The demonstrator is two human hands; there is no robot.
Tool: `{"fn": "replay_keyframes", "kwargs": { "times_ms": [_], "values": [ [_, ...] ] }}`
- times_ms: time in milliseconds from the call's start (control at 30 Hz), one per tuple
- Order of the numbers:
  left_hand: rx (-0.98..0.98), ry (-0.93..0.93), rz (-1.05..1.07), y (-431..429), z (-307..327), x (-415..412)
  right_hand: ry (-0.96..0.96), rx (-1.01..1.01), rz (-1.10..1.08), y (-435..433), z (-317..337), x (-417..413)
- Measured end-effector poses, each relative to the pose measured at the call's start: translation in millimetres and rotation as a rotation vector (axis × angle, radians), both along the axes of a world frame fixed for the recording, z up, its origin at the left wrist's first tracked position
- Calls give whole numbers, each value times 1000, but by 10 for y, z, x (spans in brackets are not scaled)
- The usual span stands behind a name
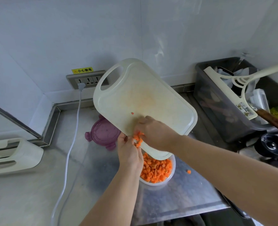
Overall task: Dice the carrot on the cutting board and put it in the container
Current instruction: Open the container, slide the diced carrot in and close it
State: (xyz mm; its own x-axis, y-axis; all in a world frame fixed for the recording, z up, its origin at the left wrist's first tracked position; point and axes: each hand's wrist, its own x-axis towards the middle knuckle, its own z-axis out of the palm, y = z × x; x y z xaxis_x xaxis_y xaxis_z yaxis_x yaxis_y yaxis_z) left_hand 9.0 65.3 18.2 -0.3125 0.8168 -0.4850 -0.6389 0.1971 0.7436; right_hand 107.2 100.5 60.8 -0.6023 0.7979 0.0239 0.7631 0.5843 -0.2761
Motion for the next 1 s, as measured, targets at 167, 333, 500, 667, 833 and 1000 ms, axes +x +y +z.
{"fn": "replay_keyframes", "kwargs": {
  "times_ms": [167,333,500,667,833,1000],
  "values": [
    [25,-27,-14,-35,3,-32,7,-116,-20,-280,-184,111],
    [29,-20,-36,-86,-4,-53,56,-180,-54,-371,-145,164],
    [14,22,-70,-136,40,-49,-25,-139,18,-440,-189,105],
    [31,60,-72,-143,42,-94,47,-196,-55,-559,-204,249],
    [45,-9,-95,-188,97,-129,123,-260,-165,-629,-222,370],
    [56,-33,-101,-106,119,-154,290,-347,-298,-696,-122,453]
  ]
}}
